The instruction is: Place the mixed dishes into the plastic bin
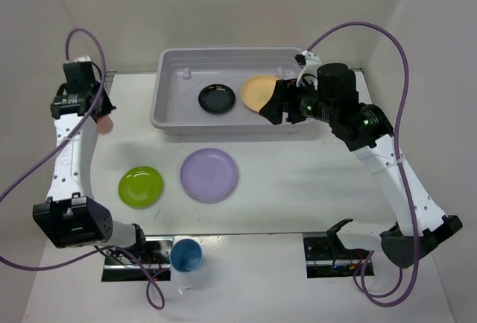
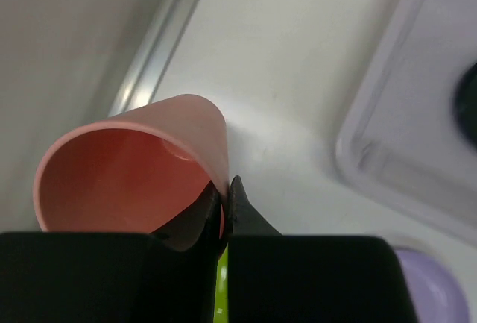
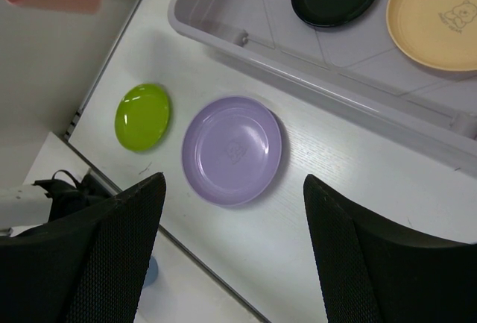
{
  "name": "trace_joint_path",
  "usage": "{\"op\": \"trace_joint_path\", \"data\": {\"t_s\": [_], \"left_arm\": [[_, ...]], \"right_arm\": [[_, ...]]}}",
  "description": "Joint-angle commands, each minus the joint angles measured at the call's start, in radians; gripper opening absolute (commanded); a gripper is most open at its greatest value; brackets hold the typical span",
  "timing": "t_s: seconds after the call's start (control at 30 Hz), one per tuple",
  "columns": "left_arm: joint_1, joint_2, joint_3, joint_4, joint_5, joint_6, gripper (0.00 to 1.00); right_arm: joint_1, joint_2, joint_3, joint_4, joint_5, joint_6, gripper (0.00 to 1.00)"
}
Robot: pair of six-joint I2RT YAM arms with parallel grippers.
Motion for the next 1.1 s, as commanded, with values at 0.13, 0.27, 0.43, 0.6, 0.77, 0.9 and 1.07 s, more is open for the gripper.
{"op": "trace_joint_path", "data": {"t_s": [0.13,0.27,0.43,0.6,0.77,0.9,1.07], "left_arm": [[-0.126,0.057,0.342,0.036,0.069,0.024,0.00],[-0.214,0.202,0.446,0.113,0.133,0.024,0.00],[-0.321,0.487,0.779,0.111,0.112,0.045,0.00],[-0.389,0.869,1.344,-0.106,0.078,0.081,0.00],[-0.409,0.993,1.363,-0.067,0.098,0.070,0.00],[-0.409,1.060,1.364,-0.091,0.098,0.070,0.00],[-0.409,1.114,1.364,-0.100,0.109,0.079,0.00]], "right_arm": [[-0.003,0.005,0.014,0.075,-0.021,0.018,0.80],[0.008,-0.019,-0.019,0.093,0.025,0.046,0.80],[0.017,-0.076,-0.067,0.103,0.047,0.084,0.80],[0.039,-0.127,-0.102,0.103,0.099,0.133,0.80],[0.048,-0.165,-0.122,0.071,0.134,0.153,0.80],[0.048,-0.176,-0.122,0.061,0.154,0.153,0.80],[0.048,-0.185,-0.153,0.070,0.154,0.162,0.80]]}}
